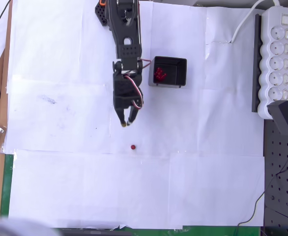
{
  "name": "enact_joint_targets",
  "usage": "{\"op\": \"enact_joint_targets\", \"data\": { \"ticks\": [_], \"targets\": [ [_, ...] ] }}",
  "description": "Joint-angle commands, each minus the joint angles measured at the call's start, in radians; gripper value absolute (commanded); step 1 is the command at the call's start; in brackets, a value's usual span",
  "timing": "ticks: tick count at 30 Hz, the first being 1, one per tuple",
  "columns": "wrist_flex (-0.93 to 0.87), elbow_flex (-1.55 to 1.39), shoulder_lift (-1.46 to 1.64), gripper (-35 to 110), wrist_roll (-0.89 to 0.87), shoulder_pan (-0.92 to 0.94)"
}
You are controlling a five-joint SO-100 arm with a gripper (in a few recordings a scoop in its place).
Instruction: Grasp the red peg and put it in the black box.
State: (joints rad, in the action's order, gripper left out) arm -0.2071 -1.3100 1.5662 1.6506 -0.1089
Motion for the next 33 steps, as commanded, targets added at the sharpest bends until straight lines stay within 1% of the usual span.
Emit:
{"op": "enact_joint_targets", "data": {
  "ticks": [1,8,13,18,28,33],
  "targets": [
    [0.235,0.044,0.028,0,-0.015,-0.020],
    [0.736,0.291,0.118,0,-0.107,-0.017],
    [0.933,0.379,0.187,0,-0.149,-0.032],
    [1.083,0.430,0.270,0,-0.147,-0.058],
    [1.344,0.387,0.525,0,-0.123,-0.086],
    [1.404,0.339,0.617,0,-0.120,-0.077]
  ]
}}
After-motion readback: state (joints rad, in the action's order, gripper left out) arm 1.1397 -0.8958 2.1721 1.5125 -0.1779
